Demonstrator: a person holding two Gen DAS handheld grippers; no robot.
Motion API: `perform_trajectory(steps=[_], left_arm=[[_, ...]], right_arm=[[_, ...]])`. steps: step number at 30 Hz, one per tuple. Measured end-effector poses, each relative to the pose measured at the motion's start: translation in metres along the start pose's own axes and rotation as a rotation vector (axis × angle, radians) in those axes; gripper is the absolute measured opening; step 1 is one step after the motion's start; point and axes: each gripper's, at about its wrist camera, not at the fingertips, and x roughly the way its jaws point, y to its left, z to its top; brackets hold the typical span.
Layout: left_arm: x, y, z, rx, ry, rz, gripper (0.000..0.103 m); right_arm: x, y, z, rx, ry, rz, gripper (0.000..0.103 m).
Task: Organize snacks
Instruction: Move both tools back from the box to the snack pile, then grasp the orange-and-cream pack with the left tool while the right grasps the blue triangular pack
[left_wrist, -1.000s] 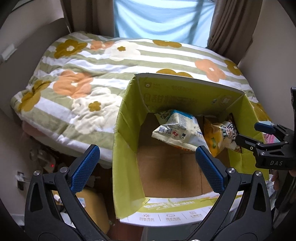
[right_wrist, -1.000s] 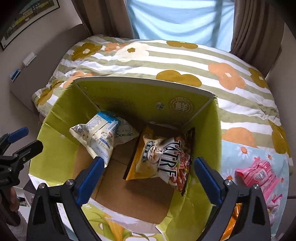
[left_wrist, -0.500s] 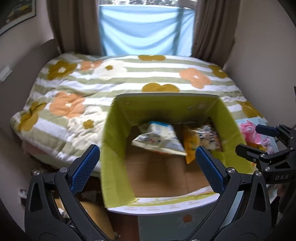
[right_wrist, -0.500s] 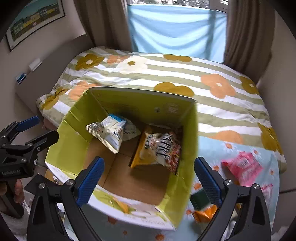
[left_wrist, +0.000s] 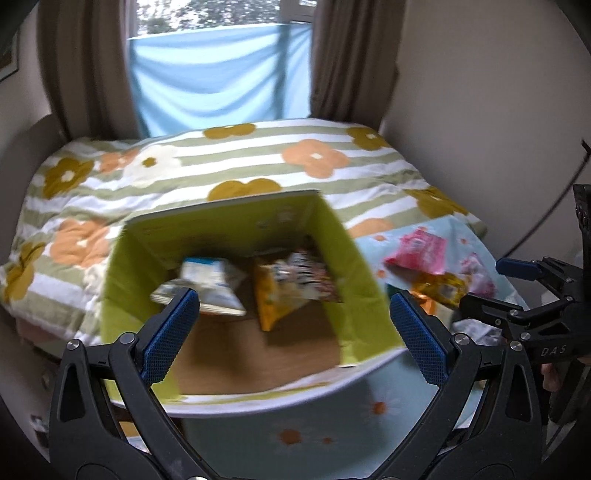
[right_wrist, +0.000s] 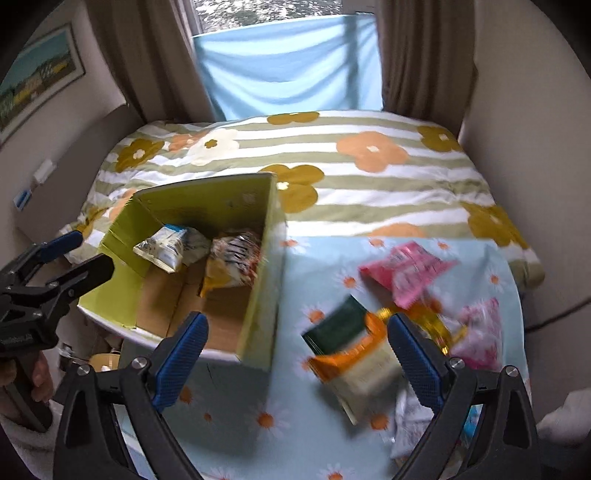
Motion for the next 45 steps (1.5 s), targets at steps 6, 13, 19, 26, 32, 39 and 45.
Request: perform_trajectory(steps=[6, 13, 19, 26, 32, 39, 45], left_arm=[[0.007, -0.065, -0.006, 0.008, 0.017, -0.055, 0.102], [0.036, -0.138, -0.018, 0.057, 0.067, -0.093, 0.102], [0.074, -0.182, -0.032, 0.104, 0.134, -0.093, 0.102], [0.118, -0.200, -0.053, 0.152, 0.214, -0.095, 0.102], [0.153, -0.208, -0.064, 0.208, 0.270, -0.123, 0.102], [0.186, -0.210, -0.075, 0.287, 0.323, -0.150, 0.096], [0.202, -0.211, -0.076, 0.318, 0.354, -0.173, 0.081]], right_arm=[[-0.021, -0.054, -0.031, 0.051, 0.013, -0.053, 0.097], [-0.029, -0.111, -0.064, 0.056, 0.019, -0.068, 0.097], [-0.013, -0.149, -0.088, 0.056, 0.051, -0.020, 0.097], [0.016, -0.172, -0.111, 0.096, 0.095, 0.036, 0.097], [0.038, -0.184, -0.122, 0.178, 0.110, 0.015, 0.097], [0.059, -0.186, -0.121, 0.231, 0.124, 0.004, 0.097], [0.072, -0.182, -0.121, 0.234, 0.131, 0.008, 0.097]])
